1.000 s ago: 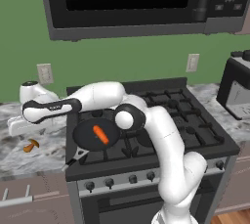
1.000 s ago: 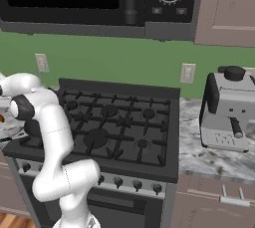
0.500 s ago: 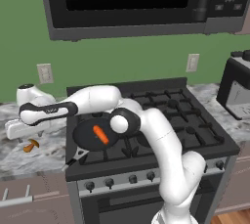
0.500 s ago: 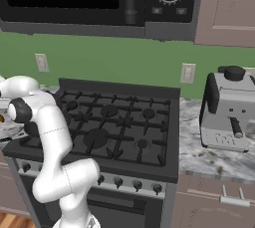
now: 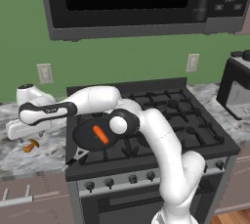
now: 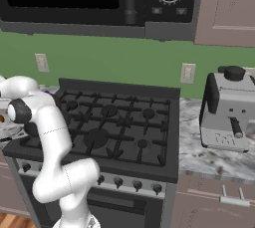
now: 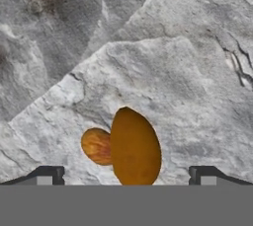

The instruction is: Put the mushroom and carrot in the pan. Then turn on the front left burner and set the heat to medium.

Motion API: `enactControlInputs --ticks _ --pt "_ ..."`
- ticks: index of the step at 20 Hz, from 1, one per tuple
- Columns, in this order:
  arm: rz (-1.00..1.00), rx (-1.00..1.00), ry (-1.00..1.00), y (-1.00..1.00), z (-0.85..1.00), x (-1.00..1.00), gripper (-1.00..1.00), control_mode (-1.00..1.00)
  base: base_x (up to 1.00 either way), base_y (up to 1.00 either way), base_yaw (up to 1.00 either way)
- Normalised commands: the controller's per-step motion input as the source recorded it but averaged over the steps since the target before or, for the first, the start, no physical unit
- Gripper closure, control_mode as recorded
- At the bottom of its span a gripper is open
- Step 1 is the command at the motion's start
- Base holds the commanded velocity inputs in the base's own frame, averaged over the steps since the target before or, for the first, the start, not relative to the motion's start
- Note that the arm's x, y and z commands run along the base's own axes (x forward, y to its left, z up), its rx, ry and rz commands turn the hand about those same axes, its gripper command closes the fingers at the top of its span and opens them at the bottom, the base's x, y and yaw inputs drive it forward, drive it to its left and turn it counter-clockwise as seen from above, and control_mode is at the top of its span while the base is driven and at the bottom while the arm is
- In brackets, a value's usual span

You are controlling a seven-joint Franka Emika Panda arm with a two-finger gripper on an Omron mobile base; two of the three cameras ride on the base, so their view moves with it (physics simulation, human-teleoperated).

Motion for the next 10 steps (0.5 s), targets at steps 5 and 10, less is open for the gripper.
enactControlInputs --ticks 5,10 --pt "0.0 0.0 0.0 -0.14 -0.1 -0.03 -1.0 -1.0 0.0 0.0 0.0" --pt "0.01 0.0 0.0 -0.02 0.0 -0.14 -1.0 -1.0 0.0 0.0 0.0"
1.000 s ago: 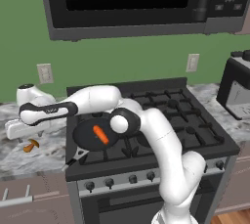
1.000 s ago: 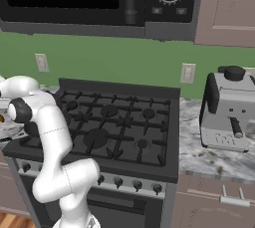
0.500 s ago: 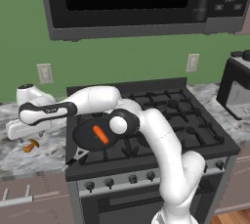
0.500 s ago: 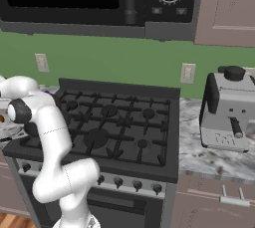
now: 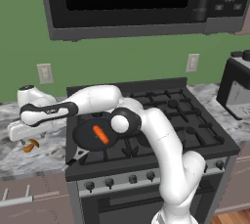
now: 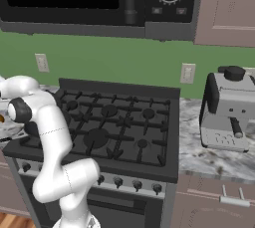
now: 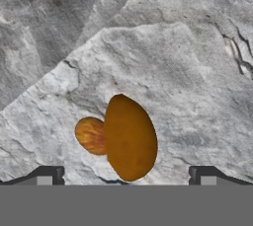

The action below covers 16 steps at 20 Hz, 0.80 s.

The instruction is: Put the mushroom and carrot in the pan. Then turn on the front left burner and set the heat to medium.

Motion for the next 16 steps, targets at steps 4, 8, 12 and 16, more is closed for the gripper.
enactControlInputs --ticks 4,8,12,16 --pt "0.01 0.0 0.0 0.0 -0.01 0.0 -1.0 -1.0 0.0 0.0 0.0" --pt "0.0 0.0 0.0 0.0 -0.18 0.07 -1.0 -1.0 0.0 0.0 0.0" --pt "0.0 0.0 0.0 0.0 -0.28 0.18 -1.0 -1.0 0.0 0.0 0.0" --pt "0.0 0.0 0.0 0.03 -0.23 0.18 -1.0 -1.0 0.0 0.0 0.0"
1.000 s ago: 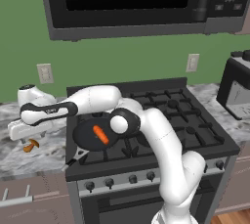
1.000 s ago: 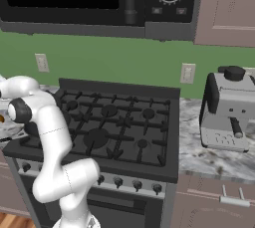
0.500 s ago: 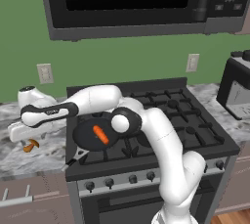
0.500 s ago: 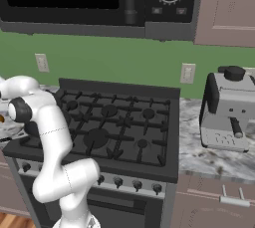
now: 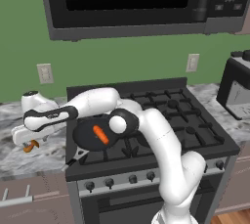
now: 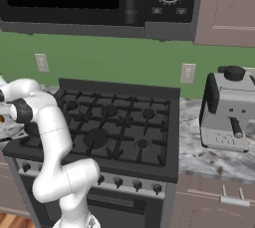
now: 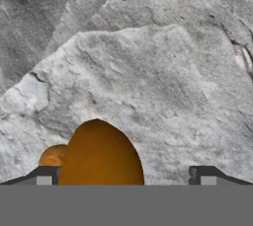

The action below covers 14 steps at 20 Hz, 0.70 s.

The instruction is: Put the mushroom and carrot in the pan. Then turn on the front left burner and set the heat to medium.

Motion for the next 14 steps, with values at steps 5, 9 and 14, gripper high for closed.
enactControlInputs --ticks 5,9,14 --pt "0.0 0.0 0.0 0.12 -0.08 0.11 -1.0 -1.0 0.0 0.0 0.0" --pt "0.0 0.0 0.02 0.04 -0.03 0.0 -1.0 -1.0 0.0 0.0 0.0" --pt "0.01 0.0 0.04 0.0 0.0 0.0 -1.0 -1.0 0.0 0.0 0.0"
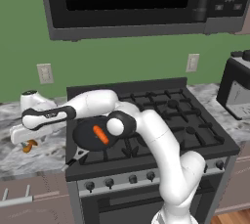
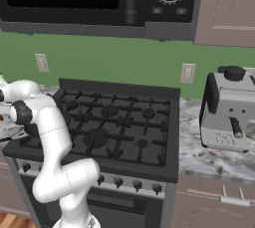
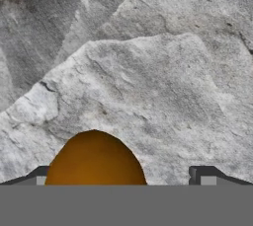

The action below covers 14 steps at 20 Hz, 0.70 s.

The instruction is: Put the mushroom and carrot in the pan. Then turn on the front left burner and set the heat to medium.

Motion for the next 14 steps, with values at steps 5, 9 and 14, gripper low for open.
enactControlInputs --ticks 5,9,14 --pt "0.0 0.0 0.0 0.0 0.0 0.0 1.0 -1.0 0.0 0.0 0.0" --pt "0.0 0.0 0.0 0.0 0.0 0.0 1.0 -1.0 0.0 0.0 0.0" --pt "0.0 0.0 0.0 0.0 0.0 0.0 1.0 -1.0 0.0 0.0 0.0"
